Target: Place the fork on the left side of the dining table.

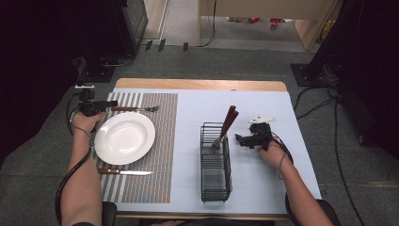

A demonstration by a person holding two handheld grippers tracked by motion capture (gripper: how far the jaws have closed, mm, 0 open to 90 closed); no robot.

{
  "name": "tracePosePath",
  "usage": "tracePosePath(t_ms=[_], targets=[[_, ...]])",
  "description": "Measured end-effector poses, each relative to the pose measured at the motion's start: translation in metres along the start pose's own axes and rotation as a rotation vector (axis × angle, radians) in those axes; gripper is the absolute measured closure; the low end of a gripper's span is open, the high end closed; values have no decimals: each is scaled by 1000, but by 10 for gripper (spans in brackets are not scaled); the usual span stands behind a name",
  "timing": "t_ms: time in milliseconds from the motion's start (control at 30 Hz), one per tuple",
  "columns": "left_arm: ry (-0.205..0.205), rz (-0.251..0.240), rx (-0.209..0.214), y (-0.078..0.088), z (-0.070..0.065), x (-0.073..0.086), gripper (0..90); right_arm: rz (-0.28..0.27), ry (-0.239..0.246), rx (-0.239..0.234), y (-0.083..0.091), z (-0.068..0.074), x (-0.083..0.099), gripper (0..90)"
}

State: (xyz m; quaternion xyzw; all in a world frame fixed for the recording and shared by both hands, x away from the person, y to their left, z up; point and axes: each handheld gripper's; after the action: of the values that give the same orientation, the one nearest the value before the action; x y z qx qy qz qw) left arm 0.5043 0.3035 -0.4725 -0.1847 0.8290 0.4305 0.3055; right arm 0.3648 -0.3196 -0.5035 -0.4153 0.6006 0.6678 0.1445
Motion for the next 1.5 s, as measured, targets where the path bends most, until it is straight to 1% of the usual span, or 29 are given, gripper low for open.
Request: tracePosePath(t_ms=[133,200,233,267,300,333,367,400,433,467,500,533,567,600,633,667,700,733,867,1000,1133,1267,1300,1500], targets=[[-18,-11,-4,4,-5,-2,392,-2,2,1,0,0,0,91],[-29,-14,5,7,-10,-4,398,-2,2,1,0,0,0,91],[-29,-14,5,7,-10,-4,400,-1,2,1,0,0,0,91],[-35,-17,11,7,-13,-5,400,-1,2,1,0,0,0,91],[-38,-15,19,8,-19,-6,402,-1,2,1,0,0,0,91],[-38,-15,19,8,-19,-6,399,-1,2,1,0,0,0,91],[-32,-14,28,10,-26,-7,395,-1,2,1,0,0,0,91],[-28,-10,39,10,-29,-7,393,-1,3,1,0,0,0,91],[-28,-10,39,10,-29,-7,392,-1,3,2,0,0,0,91],[-51,2,41,10,-37,-6,390,-1,3,2,0,0,0,91],[-51,2,41,10,-37,-6,390,-1,3,2,0,0,0,91],[-58,7,42,10,-40,-6,390,-1,3,2,0,0,0,91],[-77,11,54,10,-50,-5,384,-1,3,2,0,0,0,91],[-86,11,52,9,-54,-5,380,0,3,1,0,0,0,91],[-86,11,52,9,-54,-5,378,0,3,1,0,0,0,91],[-104,12,57,9,-64,-4,375,0,3,2,0,0,0,91],[-114,9,58,8,-68,-3,375,0,3,1,0,0,0,91],[-114,9,58,8,-68,-3,371,0,3,1,0,0,0,91],[-143,24,70,4,-82,2,370,0,3,1,0,0,0,91],[-149,15,85,0,-92,5,361,0,2,1,0,0,0,91],[-181,26,92,-3,-104,9,355,1,2,2,0,0,0,91],[-200,33,116,-7,-116,13,347,1,2,2,0,0,0,91],[-211,35,120,-8,-118,13,344,1,2,2,0,0,0,91],[-224,46,143,-17,-133,14,331,1,4,2,0,0,0,91]])
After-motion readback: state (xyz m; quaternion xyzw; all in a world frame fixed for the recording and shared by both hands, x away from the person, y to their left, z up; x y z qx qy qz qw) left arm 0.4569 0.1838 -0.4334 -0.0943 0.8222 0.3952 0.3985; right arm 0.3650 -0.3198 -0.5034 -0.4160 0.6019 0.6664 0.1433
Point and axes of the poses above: each handheld gripper's, and its own axes: y roughly backward along the jaws, x roughly out of its underside, z roughly to its left, and after that the axes turned 8 degrees about x, right-handed
